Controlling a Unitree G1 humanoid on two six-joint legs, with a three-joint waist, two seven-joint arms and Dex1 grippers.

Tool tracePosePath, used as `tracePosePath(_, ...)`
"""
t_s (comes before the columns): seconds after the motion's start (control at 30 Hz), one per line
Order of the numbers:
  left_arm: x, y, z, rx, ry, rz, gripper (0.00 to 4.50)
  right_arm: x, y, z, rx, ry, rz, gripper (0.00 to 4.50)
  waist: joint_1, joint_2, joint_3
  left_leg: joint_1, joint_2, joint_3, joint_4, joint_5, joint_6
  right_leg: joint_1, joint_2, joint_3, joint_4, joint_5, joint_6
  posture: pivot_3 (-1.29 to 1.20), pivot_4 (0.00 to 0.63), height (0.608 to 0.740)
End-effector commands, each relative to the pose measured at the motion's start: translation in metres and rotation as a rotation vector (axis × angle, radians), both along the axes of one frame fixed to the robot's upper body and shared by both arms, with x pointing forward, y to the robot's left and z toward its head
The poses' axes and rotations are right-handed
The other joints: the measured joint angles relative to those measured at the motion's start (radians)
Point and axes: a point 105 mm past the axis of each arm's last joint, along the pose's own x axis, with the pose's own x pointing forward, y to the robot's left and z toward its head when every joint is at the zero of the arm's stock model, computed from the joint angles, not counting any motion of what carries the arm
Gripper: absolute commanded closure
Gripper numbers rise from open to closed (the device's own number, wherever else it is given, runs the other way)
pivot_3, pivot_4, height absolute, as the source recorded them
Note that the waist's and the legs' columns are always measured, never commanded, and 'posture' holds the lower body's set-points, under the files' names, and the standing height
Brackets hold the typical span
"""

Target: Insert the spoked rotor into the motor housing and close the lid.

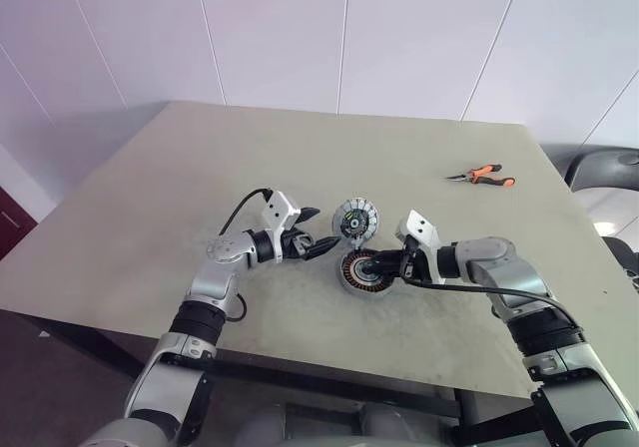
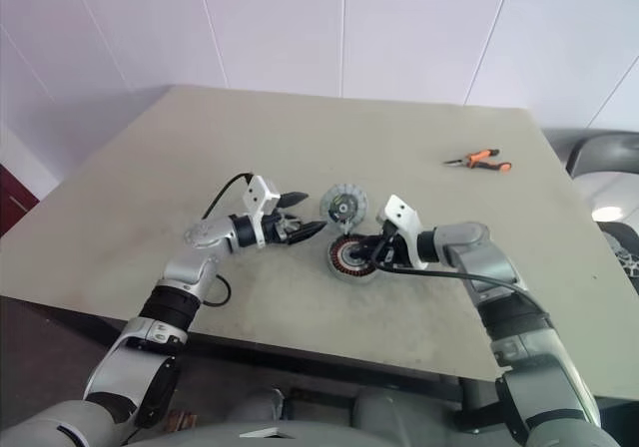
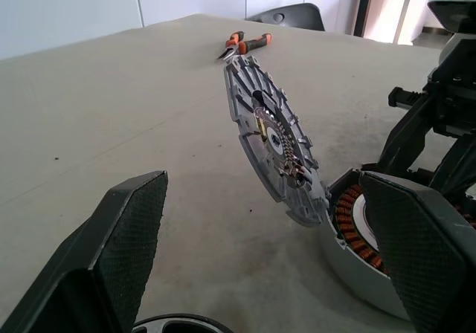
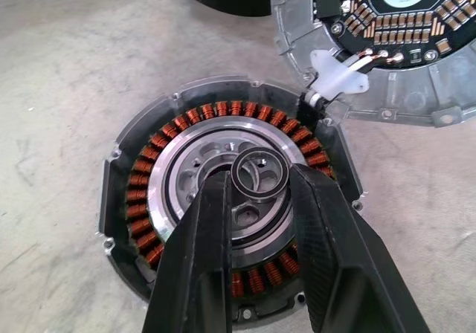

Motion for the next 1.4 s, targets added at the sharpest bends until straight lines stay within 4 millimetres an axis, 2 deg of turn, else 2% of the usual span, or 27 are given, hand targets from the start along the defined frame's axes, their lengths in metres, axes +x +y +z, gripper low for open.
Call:
tracePosePath(0.03,0.002,-0.002,0.014,-0.004,-0.052,-0.005,0.11,-0.005,0.0,0.0,0.002,0.012,0.024,3.75,0.0,0.0,0.0,0.0,0.0,0.0,0.0,0.0,0.0,0.0,0.0,0.0,0.0,0.0,0.0,0.0,0.0,0.74)
tracePosePath(1.1,0.001,-0.003,0.012,-0.005,-0.048,-0.005,0.11,-0.003,-0.006,0.0,0.019,-0.017,0.024,3.75,0.0,0.0,0.0,0.0,0.0,0.0,0.0,0.0,0.0,0.0,0.0,0.0,0.0,-0.001,0.001,0.0,0.0,0.74)
tracePosePath(1.13,0.001,-0.003,0.012,-0.005,-0.048,-0.004,0.11,0.0,-0.004,-0.001,0.02,-0.022,0.013,3.0,0.0,0.0,0.0,0.0,0.0,0.0,0.0,0.0,0.0,0.0,0.0,0.0,0.0,-0.001,0.001,0.0,0.0,0.74)
tracePosePath(1.3,0.001,-0.002,0.012,-0.003,-0.047,-0.004,0.11,0.004,0.005,-0.003,0.052,-0.029,0.01,1.33,0.0,0.0,0.0,0.002,0.0,0.0,0.0,0.0,0.0,0.001,0.0,0.0,0.0,-0.001,0.001,0.0,0.0,0.74)
tracePosePath(1.4,0.001,-0.002,0.012,-0.002,-0.046,-0.005,0.11,0.005,0.01,0.003,0.11,-0.033,0.008,1.33,0.0,0.0,0.0,0.002,0.0,0.0,0.0,0.0,0.0,0.002,0.0,0.0,0.0,-0.001,0.001,0.0,0.0,0.74)
